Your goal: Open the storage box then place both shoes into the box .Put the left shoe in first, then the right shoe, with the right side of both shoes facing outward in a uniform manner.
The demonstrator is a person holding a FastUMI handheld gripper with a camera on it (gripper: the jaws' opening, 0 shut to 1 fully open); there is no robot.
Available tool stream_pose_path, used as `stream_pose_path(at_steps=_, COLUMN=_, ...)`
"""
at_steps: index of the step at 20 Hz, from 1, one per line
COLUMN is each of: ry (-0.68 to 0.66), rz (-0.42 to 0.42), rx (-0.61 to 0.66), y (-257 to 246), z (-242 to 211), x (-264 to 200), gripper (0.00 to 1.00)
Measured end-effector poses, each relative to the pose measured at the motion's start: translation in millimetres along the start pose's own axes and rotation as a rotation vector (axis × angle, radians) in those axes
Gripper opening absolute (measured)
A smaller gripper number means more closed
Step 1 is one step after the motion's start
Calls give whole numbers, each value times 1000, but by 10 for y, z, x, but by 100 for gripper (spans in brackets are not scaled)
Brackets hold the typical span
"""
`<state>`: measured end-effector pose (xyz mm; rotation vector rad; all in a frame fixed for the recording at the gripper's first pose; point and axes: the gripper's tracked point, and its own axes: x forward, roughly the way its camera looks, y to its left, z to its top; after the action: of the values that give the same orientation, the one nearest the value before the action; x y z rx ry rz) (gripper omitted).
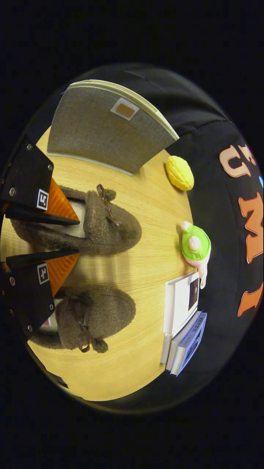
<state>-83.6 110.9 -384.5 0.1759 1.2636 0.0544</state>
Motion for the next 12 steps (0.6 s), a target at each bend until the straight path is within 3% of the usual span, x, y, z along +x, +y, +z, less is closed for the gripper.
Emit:
stream_pose_path(at_steps=4, ry=-34, rz=21, rx=-20, y=18, z=20, x=9, gripper=29)
stream_pose_path(at_steps=8, ry=-59, rz=20, rx=61, y=-6, z=87, x=-14, gripper=7)
stream_pose_path(at_steps=12, ry=-110, rz=63, rx=103, y=108, z=247, x=-148, gripper=5)
